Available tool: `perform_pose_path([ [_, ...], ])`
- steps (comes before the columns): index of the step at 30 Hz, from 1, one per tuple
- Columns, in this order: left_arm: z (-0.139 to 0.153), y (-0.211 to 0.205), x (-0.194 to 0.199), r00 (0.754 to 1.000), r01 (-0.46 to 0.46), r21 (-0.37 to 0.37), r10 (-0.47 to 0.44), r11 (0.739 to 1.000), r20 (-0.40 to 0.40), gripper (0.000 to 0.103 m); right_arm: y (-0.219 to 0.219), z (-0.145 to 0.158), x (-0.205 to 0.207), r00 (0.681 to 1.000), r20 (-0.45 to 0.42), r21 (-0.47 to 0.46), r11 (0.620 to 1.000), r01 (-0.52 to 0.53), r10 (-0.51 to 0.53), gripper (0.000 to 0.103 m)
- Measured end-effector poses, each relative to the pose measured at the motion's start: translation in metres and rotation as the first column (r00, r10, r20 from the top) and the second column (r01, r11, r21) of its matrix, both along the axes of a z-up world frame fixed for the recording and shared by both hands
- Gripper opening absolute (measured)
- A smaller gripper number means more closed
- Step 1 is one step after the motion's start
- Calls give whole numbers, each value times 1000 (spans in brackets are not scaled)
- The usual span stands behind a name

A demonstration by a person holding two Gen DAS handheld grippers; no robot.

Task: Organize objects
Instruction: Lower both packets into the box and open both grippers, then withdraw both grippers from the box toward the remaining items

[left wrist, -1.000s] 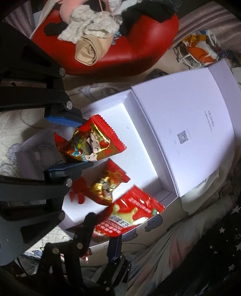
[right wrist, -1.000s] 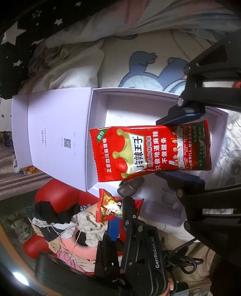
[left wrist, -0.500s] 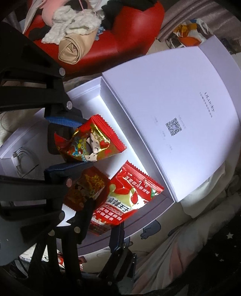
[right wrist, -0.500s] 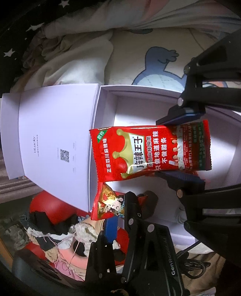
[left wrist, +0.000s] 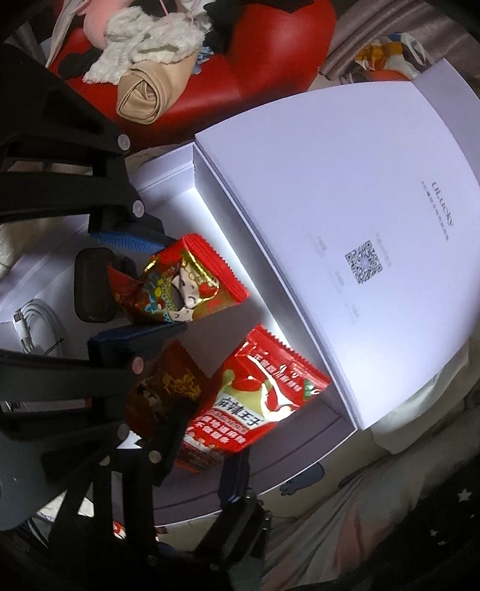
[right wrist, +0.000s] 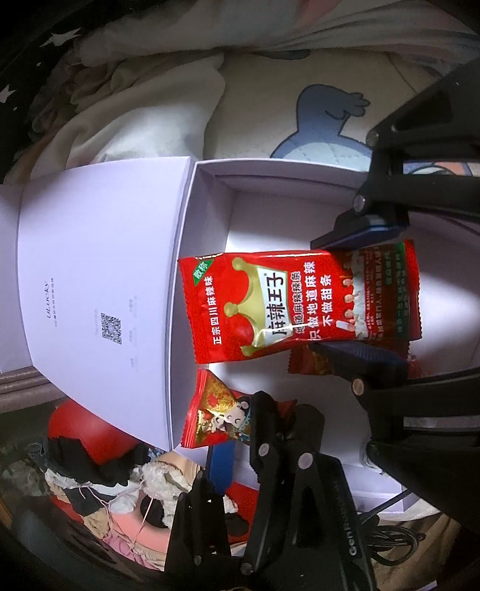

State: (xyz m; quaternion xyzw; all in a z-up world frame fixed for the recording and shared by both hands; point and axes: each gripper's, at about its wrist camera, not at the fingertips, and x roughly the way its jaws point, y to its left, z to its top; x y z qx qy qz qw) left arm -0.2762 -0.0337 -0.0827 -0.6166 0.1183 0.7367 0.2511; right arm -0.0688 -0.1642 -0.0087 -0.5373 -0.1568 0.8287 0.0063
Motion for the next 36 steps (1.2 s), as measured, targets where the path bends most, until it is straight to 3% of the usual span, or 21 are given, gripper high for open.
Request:
perform_pose_path([
  [5, 9, -4, 0, 1000, -28, 17, 28, 999, -6, 33, -1, 5, 6, 1000, 3, 8, 1000, 8, -8, 48],
  [12, 32, -10, 9, 998, -58, 16, 59, 998, -36, 38, -10, 25, 20, 999, -45, 47, 999, 5, -3, 59],
  [14, 40, -7, 9, 997, -61, 18, 62, 998, -50, 44, -12, 33, 25, 998, -61, 44, 999, 4, -2, 59],
  [17, 57, -14, 16, 995, -62, 25, 64, 998, -80, 46, -15, 46, 36, 996, -86, 37, 999, 1, 2, 59],
  [36, 144, -32, 80, 973, -59, 66, 72, 996, -218, 46, -41, 125, 120, 970, -243, 73, 997, -16, 34, 59],
])
